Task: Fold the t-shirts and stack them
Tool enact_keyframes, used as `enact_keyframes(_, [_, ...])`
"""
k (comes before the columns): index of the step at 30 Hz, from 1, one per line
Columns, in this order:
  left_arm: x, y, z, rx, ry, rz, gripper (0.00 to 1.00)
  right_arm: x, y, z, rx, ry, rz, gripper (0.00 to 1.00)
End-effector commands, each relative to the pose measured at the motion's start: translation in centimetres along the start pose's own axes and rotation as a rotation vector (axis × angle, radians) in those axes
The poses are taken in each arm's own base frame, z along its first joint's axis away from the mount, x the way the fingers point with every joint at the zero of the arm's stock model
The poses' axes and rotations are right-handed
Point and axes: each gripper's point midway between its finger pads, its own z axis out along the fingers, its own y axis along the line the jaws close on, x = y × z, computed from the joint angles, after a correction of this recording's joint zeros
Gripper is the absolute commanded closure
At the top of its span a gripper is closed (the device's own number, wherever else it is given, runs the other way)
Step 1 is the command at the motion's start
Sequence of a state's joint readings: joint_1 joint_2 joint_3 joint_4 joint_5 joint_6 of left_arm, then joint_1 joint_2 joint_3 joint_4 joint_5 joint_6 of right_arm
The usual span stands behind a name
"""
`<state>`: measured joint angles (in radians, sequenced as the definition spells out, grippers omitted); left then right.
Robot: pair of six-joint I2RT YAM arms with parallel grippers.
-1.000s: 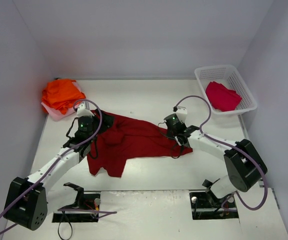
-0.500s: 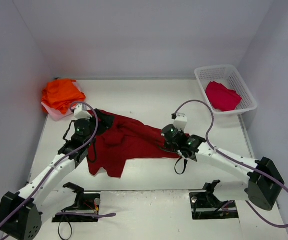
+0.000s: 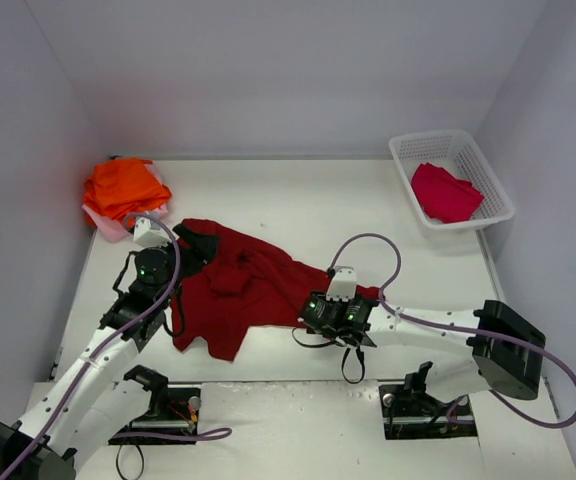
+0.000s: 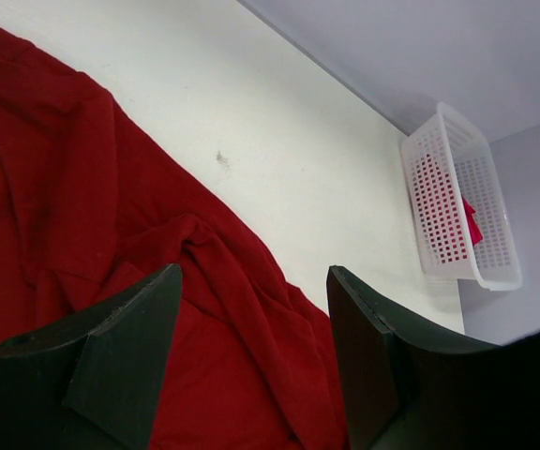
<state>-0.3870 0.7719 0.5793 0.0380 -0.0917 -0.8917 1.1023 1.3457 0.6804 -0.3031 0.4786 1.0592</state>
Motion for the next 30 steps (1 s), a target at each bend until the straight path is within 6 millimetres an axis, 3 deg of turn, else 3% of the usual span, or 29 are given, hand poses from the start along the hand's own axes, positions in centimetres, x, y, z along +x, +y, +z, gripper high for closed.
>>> enact_keyframes(1, [-1.5, -1.3, -0.2, 0.022, -0.041, 0.011, 0.42, -2.0, 0.5, -0.4, 0.037, -0.076, 0.052, 0.36])
enact_keyframes(9, [-0.6, -0.8, 0.7, 0.009, -0.019, 0.022, 0.42, -5.9, 0.6, -2.4, 0.014, -0.182, 0.092, 0.36])
enact_keyframes(16, [0.1, -0.6, 1.4, 0.016, -0.003, 0.0, 0.42, -9.0, -2.1, -3.3, 0.027, -0.228, 0.158, 0.36])
enact_keyframes(20, [0.4, -0.5, 1.5, 0.013, 0.001, -0.001, 0.42, -8.7, -3.4, -2.4, 0.065, -0.206, 0.161, 0.36])
enact_keyframes(30, [0.8, -0.2, 2.0, 0.003, 0.012, 0.004, 0.42, -6.1, -3.4, -0.6, 0.108, -0.143, 0.141, 0.41])
